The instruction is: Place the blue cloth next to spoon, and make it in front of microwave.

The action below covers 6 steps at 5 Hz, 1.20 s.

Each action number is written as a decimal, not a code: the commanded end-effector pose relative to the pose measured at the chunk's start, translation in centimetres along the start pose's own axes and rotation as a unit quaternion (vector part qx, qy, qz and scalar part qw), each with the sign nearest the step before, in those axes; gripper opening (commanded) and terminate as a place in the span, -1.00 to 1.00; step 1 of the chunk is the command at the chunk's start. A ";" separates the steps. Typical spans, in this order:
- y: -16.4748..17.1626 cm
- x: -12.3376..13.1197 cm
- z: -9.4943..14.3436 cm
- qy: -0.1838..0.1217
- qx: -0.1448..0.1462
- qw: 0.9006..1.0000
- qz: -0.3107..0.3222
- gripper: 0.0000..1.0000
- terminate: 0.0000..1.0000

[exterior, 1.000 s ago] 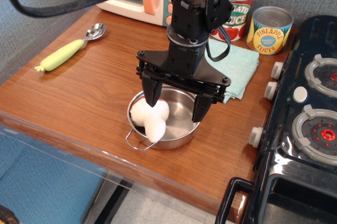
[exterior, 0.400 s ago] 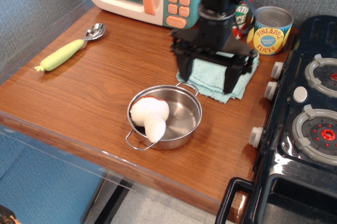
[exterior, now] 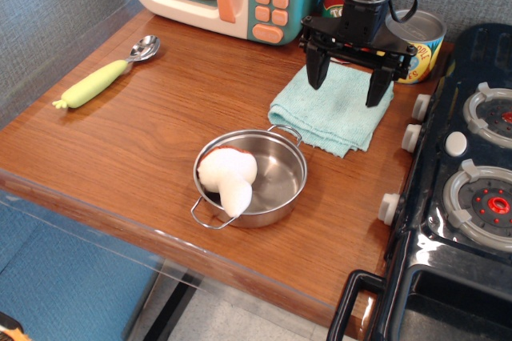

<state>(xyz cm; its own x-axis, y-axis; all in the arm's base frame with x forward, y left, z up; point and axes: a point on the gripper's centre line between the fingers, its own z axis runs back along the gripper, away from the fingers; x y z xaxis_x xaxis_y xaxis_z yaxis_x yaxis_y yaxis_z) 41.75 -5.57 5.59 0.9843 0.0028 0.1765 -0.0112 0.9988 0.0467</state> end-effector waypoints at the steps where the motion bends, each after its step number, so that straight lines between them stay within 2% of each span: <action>1: 3.2 3.0 -1.4 -0.014 0.012 1.000 0.013 1.00 -1.00; 2: 4.0 2.2 -3.3 0.014 0.010 1.000 0.018 1.00 -1.00; 3: 4.5 1.5 -3.9 0.027 0.015 0.999 0.015 1.00 -1.00; 4: 6.2 0.9 -3.5 0.030 0.031 0.999 0.016 1.00 -1.00; 6: 11.9 -1.8 -2.7 0.044 0.075 0.995 0.045 1.00 -1.00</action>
<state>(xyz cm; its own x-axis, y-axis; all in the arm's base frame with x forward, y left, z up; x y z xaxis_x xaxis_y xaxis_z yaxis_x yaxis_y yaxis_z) 40.25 5.54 1.54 0.9939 0.0911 0.0618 -0.1007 0.9793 0.1754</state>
